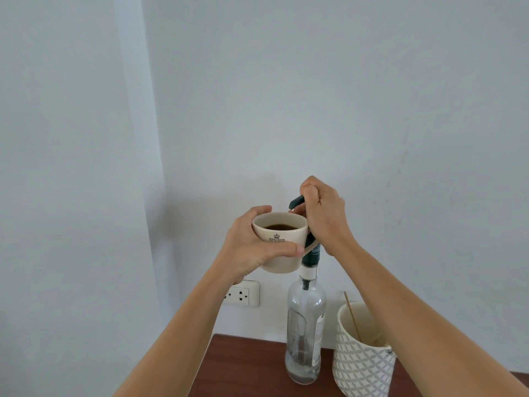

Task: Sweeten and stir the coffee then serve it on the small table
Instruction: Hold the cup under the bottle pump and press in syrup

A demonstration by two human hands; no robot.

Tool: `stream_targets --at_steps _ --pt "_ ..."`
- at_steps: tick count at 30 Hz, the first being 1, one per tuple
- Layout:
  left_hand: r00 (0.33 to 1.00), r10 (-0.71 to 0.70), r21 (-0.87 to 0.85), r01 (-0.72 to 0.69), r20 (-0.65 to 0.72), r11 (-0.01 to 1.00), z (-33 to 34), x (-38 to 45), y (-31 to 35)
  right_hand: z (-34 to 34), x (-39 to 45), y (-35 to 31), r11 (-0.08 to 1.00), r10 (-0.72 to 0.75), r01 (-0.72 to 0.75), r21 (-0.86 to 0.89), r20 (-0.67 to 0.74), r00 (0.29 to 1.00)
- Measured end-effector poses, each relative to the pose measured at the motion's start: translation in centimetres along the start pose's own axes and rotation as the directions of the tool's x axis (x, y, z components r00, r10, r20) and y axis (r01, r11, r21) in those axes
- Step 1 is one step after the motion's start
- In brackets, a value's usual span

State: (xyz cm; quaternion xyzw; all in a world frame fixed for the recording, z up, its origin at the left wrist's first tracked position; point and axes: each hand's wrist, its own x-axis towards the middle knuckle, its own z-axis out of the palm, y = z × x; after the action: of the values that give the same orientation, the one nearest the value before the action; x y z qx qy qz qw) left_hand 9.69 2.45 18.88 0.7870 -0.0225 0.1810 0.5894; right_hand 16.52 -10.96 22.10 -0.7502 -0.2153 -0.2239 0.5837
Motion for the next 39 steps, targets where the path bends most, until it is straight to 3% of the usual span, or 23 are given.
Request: stream_targets --at_steps 25,30,33,39 --pt "1.0 -0.028 -0.008 0.028 0.003 1.0 -0.1 -0.5 0.1 -0.3 -0.4 -0.4 1.0 0.01 -0.009 -0.016 0.041 0.999" --pt "0.999 -0.03 0.001 0.03 -0.017 1.0 -0.4 -0.5 0.4 -1.1 -0.1 -1.1 0.992 0.063 -0.068 0.105 0.056 0.996" --pt "0.999 -0.03 0.005 0.03 -0.025 1.0 -0.5 -0.8 0.3 -1.5 -0.8 -0.7 0.997 0.028 -0.029 0.066 0.017 0.999" --pt "0.999 -0.031 0.028 0.031 -0.008 0.999 -0.2 -2.3 -0.6 -2.6 -6.4 0.8 0.998 -0.067 0.063 -0.025 -0.203 0.977"
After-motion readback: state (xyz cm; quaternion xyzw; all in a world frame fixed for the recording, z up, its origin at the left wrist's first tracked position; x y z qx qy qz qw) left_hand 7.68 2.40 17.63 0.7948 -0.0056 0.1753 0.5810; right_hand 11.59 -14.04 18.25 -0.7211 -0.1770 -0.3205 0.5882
